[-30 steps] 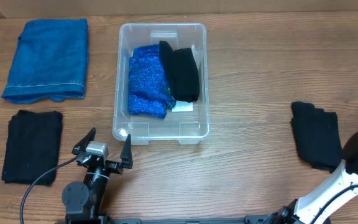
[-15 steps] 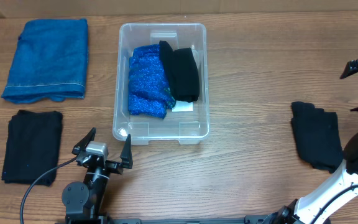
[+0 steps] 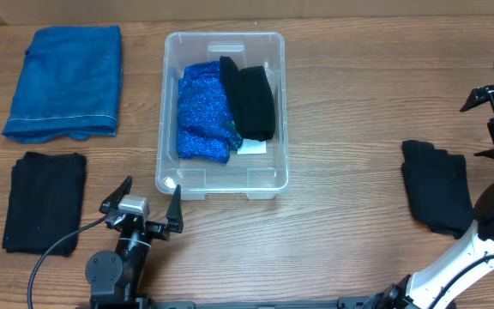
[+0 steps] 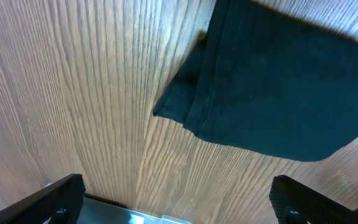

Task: Pack container
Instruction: 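Lower the right gripper onto the second black cloth on the right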

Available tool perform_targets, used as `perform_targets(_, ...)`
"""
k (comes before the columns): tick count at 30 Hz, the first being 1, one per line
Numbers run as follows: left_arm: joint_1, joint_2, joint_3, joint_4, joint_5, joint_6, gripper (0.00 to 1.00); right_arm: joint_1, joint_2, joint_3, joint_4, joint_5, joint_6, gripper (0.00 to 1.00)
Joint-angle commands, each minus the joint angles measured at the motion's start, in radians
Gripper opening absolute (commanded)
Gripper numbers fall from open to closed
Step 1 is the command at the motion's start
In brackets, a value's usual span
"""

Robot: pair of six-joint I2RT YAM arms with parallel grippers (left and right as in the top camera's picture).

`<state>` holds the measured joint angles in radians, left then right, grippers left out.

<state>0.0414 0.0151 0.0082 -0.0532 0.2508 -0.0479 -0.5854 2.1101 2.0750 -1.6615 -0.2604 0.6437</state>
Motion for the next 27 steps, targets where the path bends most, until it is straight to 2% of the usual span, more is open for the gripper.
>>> perform_targets(1, 0.005, -0.010, -0.003, 0.002, 0.002, 0.019, 1.00, 0.001, -0.040, -0.002, -0.014, -0.002, 0.016, 1.00)
perform_targets(3, 0.005, -0.010, -0.003, 0.002, 0.002, 0.019, 1.00, 0.001, -0.051, -0.002, -0.032, 0.061, 0.143, 1.00)
perform_targets(10, 0.005, -0.010, -0.003, 0.002, 0.002, 0.019, 1.00, 0.040, -0.214, -0.002, -0.032, 0.282, 0.364, 1.00)
perform_targets(14, 0.005, -0.010, -0.003, 0.001, 0.002, 0.019, 1.00, 0.082, -0.340, -0.002, -0.032, 0.394, 0.426, 1.00)
perform_targets(18, 0.005, -0.010, -0.003, 0.002, 0.002, 0.019, 1.00, 0.114, -0.396, -0.023, -0.032, 0.410, 0.431, 1.00)
perform_targets(20, 0.005, -0.010, -0.003, 0.001, 0.002, 0.019, 1.00, 0.121, -0.401, -0.057, -0.032, 0.410, 0.447, 1.00)
perform_targets(27, 0.005, -0.010, -0.003, 0.002, 0.002, 0.019, 1.00, 0.121, -0.401, -0.343, -0.002, 0.418, 0.562, 1.00)
